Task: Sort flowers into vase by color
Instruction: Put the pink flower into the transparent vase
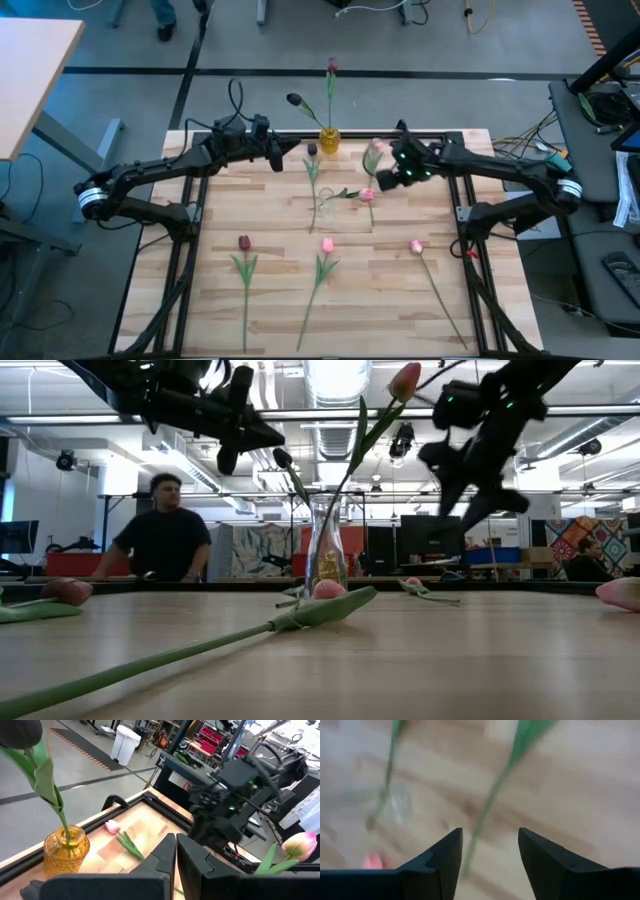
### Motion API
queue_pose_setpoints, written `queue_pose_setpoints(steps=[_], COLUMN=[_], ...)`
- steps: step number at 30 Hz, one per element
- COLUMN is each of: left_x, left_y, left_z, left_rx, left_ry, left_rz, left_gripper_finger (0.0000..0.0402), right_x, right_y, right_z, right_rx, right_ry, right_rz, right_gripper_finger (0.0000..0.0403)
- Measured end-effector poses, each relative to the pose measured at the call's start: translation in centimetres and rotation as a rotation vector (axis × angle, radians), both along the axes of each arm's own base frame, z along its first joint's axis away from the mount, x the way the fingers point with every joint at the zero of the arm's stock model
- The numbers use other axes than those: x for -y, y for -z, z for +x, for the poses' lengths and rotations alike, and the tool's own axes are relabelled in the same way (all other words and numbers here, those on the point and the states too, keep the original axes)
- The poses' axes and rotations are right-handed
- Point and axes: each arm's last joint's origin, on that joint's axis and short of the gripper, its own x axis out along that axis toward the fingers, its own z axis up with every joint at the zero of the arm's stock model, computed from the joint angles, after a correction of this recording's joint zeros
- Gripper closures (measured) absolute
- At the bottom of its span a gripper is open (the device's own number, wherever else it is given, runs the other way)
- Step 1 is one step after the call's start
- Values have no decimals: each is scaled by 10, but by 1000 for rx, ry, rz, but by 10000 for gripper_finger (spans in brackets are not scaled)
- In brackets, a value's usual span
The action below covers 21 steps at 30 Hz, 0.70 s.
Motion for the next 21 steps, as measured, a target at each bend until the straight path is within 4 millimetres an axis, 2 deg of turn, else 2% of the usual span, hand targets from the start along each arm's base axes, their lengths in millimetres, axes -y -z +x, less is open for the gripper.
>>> queue_pose_setpoints(steps=[11,21], left_x=[0,0], left_y=[0,0], left_z=[0,0], left_rx=[4,9], left_ry=[0,-2], left_rz=[2,-12], left_gripper_finger=[402,402], right_x=[66,96], right_y=[44,73], right_z=[37,65], right_rx=[-130,-320], right_ry=[123,88], right_rz=[6,39], right_gripper_finger=[218,235])
